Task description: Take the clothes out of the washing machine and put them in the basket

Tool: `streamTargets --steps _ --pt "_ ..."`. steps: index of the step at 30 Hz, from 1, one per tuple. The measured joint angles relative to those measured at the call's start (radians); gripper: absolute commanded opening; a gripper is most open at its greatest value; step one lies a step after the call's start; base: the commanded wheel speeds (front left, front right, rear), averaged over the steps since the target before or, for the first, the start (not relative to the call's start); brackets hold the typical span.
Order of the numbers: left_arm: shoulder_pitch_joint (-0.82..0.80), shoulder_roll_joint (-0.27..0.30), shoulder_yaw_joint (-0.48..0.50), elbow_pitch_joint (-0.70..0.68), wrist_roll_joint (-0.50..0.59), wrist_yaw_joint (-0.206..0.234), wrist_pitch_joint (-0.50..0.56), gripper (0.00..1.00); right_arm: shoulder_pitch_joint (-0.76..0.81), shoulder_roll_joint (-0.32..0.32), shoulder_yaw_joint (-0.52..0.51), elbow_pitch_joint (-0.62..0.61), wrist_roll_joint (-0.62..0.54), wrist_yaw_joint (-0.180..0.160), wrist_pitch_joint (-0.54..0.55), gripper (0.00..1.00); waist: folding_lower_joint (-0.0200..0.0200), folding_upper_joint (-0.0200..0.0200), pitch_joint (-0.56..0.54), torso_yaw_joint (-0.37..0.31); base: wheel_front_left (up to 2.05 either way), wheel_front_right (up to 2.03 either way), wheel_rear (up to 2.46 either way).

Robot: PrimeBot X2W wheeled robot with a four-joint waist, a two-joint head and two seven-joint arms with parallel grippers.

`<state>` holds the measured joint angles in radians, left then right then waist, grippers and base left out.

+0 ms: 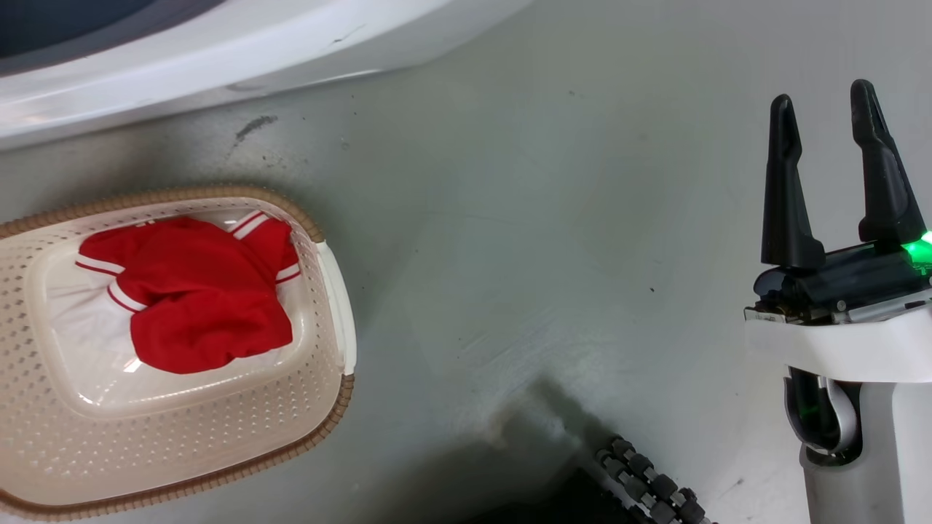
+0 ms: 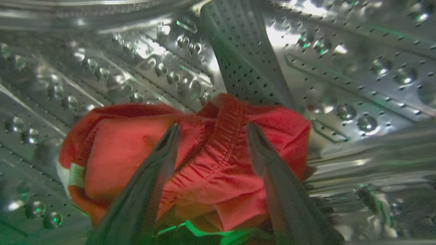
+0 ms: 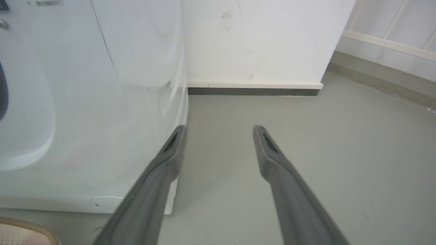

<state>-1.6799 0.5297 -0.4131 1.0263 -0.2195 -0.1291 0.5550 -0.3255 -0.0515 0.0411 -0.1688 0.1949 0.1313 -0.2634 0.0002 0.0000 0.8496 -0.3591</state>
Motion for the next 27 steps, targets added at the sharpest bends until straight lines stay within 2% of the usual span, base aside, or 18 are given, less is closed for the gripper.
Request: streamTargets --steps 6,15,16,17,27 --pt "-0.036 0.023 -0.039 0.016 0.002 0.0 0.068 1.0 -0.003 0.0 0.002 -0.005 0.017 0.0 0.0 1.0 0.0 0.0 0.041 -0.015 0.0 0.0 0.0" --pt "-0.045 0.034 -0.065 0.033 0.007 0.01 0.078 1.0 -0.006 0.0 0.006 -0.003 0.027 0.0 0.0 1.0 -0.0001 0.0 0.058 -0.029 0.0 0.0 0.0" --pt "-0.044 0.034 -0.069 0.032 0.011 0.012 0.075 0.95 -0.006 0.0 0.006 -0.002 0.027 0.0 0.0 1.0 -0.0001 0.0 0.057 -0.03 0.0 0.0 0.0" --pt "-0.041 0.035 -0.07 0.029 0.014 0.022 0.061 0.0 -0.006 0.0 0.005 -0.002 0.027 0.0 0.0 1.0 -0.0001 0.0 0.055 -0.03 0.0 0.0 0.0" --pt "0.0 0.033 -0.067 0.012 -0.011 0.038 -0.039 0.0 -0.006 0.0 0.0 0.004 0.013 0.0 0.0 1.0 -0.0001 0.0 0.025 -0.016 0.0 0.0 0.0"
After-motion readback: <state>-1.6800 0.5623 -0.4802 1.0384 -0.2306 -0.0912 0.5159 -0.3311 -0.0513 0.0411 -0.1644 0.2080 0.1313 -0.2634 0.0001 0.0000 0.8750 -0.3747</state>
